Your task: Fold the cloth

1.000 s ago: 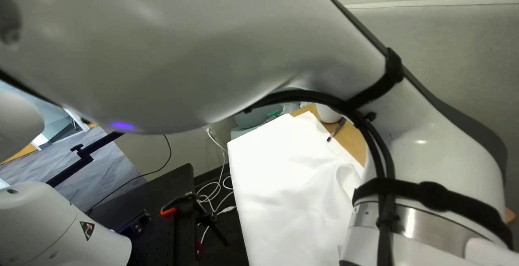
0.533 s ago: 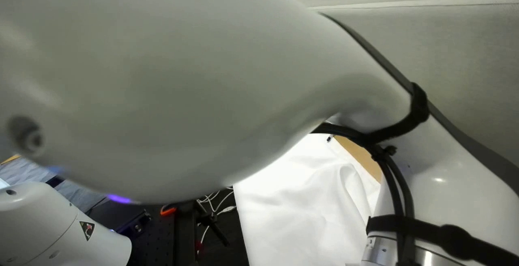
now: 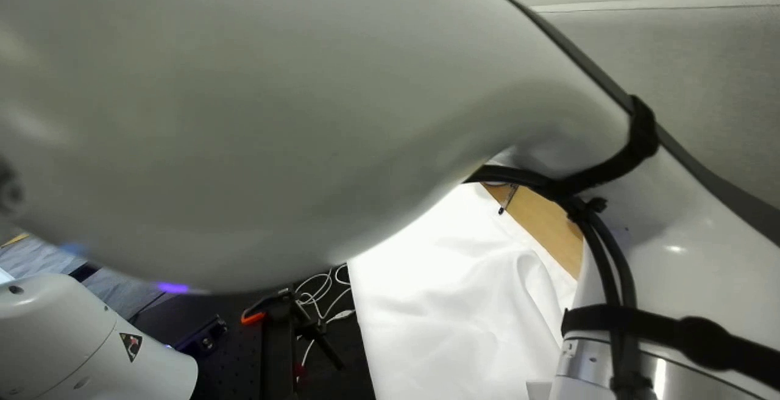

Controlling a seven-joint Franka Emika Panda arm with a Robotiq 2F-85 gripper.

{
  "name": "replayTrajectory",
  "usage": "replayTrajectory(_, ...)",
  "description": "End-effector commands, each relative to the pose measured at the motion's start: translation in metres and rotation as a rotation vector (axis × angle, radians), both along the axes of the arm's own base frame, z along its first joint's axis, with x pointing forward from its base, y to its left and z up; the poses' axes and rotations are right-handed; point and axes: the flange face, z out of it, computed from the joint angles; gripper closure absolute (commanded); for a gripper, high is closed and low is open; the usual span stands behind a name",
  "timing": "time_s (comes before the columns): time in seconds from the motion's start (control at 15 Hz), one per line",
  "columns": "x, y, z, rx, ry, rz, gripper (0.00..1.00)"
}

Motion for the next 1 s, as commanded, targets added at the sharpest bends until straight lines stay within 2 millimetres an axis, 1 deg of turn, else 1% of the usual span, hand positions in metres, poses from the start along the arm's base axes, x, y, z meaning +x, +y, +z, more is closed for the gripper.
replayTrajectory(0.0,-0.001,0.005,0.016,-0.029,-0.014,0.022,0.99)
replayTrajectory(0.2,-0.003,0.017,0.032,-0.051,-0.012,0.032,1.0)
replayTrajectory(0.27,-0.004,0.024,0.039,-0.058,-0.007,0.039,0.98)
replayTrajectory(0.6,-0.002,0.075,0.076,-0.104,0.026,0.054,0.98)
replayTrajectory(0.93,0.001,0.128,0.115,-0.218,0.029,0.051,0.98)
